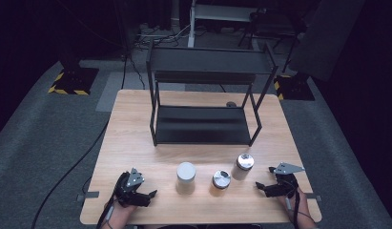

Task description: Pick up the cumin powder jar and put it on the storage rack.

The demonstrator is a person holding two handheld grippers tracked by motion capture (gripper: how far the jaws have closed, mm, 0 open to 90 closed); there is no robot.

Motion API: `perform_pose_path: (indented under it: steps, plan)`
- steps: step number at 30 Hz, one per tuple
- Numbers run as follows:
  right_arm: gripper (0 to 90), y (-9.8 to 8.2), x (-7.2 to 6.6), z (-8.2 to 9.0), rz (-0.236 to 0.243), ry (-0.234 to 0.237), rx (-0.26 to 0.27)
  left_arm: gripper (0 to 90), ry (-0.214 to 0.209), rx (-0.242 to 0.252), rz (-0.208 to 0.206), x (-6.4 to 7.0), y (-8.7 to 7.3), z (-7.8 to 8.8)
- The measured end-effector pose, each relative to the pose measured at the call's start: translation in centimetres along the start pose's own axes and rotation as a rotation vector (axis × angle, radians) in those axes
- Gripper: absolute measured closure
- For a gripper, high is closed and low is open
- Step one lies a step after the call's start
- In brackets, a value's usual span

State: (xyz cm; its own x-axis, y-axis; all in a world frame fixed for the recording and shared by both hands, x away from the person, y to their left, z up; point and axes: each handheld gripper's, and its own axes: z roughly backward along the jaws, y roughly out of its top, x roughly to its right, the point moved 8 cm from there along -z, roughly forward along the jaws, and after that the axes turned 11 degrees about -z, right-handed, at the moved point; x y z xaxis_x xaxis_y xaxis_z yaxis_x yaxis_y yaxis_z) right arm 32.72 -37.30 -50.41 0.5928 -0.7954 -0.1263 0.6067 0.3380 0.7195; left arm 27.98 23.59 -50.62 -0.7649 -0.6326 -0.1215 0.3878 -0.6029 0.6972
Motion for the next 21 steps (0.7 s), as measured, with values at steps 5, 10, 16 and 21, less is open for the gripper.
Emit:
perform_pose_path:
  steps: [5, 10, 16, 21]
  plan:
    - [7.6, 0.0, 0.0, 0.0, 0.000, 0.000, 0.000, 9.2, 0.002, -0.001, 0.001, 0.0, 0.0, 0.0]
    - [7.7, 0.0, 0.0, 0.0, 0.000, 0.000, 0.000, 8.6, 0.004, -0.004, 0.004, 0.0, 0.1, 0.0]
    - [7.6, 0.0, 0.0, 0.0, 0.000, 0.000, 0.000, 8.4, 0.014, 0.002, 0.022, 0.2, 0.0, 0.1]
    - [7.7, 0.0, 0.0, 0.0, 0.000, 0.000, 0.000, 8.4, 0.041, 0.079, 0.034, 0.4, 0.2, 1.1]
